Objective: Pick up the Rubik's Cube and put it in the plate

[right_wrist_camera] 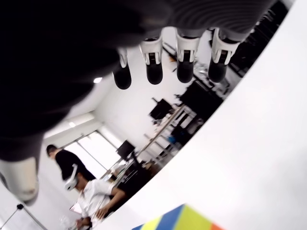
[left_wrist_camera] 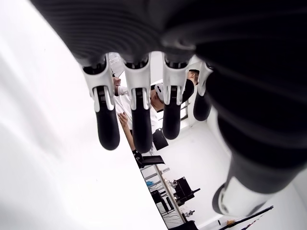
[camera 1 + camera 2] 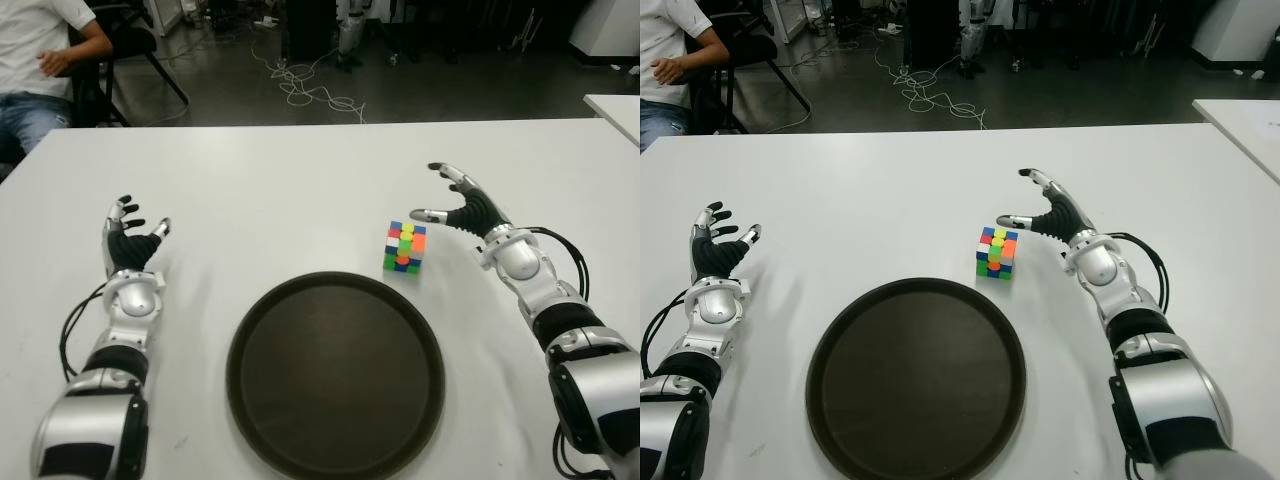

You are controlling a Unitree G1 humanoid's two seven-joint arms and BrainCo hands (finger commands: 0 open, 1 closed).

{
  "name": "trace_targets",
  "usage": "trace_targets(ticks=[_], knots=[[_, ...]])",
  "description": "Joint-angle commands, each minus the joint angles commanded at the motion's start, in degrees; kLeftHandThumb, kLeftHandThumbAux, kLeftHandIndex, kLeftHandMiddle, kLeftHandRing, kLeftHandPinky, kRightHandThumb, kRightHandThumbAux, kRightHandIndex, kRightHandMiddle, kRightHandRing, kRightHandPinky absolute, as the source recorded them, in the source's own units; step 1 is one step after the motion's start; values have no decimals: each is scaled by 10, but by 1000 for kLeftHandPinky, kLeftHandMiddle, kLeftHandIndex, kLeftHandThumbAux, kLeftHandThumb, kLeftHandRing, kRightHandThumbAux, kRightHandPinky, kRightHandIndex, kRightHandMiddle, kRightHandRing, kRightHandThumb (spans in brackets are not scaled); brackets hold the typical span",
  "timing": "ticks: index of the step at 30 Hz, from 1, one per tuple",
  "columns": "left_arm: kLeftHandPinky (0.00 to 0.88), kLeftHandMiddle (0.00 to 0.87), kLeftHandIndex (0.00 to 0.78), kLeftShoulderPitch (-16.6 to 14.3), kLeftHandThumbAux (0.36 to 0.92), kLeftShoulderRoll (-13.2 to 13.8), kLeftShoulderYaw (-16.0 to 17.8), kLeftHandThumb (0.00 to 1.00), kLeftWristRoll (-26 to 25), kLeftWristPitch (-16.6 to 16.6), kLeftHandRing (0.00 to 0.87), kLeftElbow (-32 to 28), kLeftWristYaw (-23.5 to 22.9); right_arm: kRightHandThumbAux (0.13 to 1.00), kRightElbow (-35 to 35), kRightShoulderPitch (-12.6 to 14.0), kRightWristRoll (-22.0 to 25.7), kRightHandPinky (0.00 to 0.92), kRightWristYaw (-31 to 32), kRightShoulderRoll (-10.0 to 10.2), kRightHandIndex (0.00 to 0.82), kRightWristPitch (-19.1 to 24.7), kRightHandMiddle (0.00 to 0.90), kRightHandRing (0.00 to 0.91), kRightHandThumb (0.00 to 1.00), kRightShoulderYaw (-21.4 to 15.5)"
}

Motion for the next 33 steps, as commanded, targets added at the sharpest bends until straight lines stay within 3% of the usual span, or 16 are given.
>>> trace_targets(ticks=[15,24,33], knots=[[305,219,151,2,761,-4,-3,130,4,3,252,-5,7,578,-25,-20,-36,0,24,-19,20,15,17,0,0,43],[374,208,129,3,765,-7,-5,97,8,8,277,-13,10,613,-72,-38,-82,1,46,-26,22,55,12,6,0,84],[361,219,137,5,782,-8,-7,88,9,14,272,-20,14,636,-106,-40,-103,0,69,-30,20,85,11,3,0,105]])
